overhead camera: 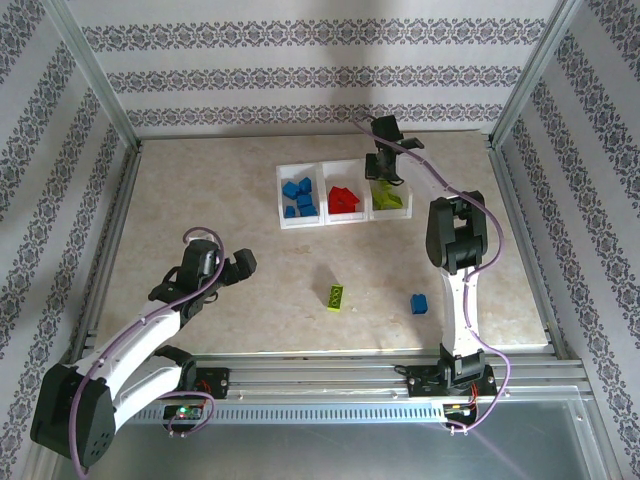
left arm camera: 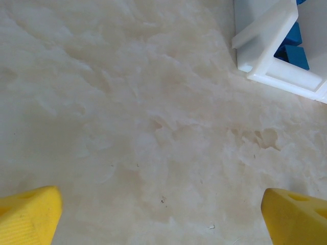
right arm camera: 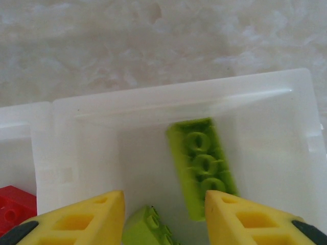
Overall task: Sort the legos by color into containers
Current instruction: Place the lego in the container, then pick up the lego from the bottom-center of the table.
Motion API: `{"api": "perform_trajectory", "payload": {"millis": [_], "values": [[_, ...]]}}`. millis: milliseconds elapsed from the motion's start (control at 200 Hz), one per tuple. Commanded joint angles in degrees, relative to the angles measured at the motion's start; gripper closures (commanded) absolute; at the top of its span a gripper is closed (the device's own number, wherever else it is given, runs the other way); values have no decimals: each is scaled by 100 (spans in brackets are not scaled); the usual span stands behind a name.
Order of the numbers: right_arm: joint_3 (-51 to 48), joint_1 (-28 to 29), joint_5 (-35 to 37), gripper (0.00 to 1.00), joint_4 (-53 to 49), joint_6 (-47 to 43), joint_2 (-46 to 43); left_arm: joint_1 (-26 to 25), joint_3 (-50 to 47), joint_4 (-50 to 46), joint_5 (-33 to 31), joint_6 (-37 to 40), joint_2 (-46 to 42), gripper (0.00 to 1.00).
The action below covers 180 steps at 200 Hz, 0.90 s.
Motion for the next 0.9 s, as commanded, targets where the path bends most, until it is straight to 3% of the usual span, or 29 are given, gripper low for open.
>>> {"api": "perform_trajectory", "payload": {"millis": [0, 445, 894], "values": [[22, -40, 82, 53, -113, -37, -227, 63, 142, -186, -57, -27, -82, 0], [-1264, 178, 289, 50, -45, 253, -1486, 67, 117, -170, -48, -36, -105, 0], [-3427, 1416, 693, 47, -25, 833, -3170, 62, 175, -145, -84, 43, -72, 0]]}}
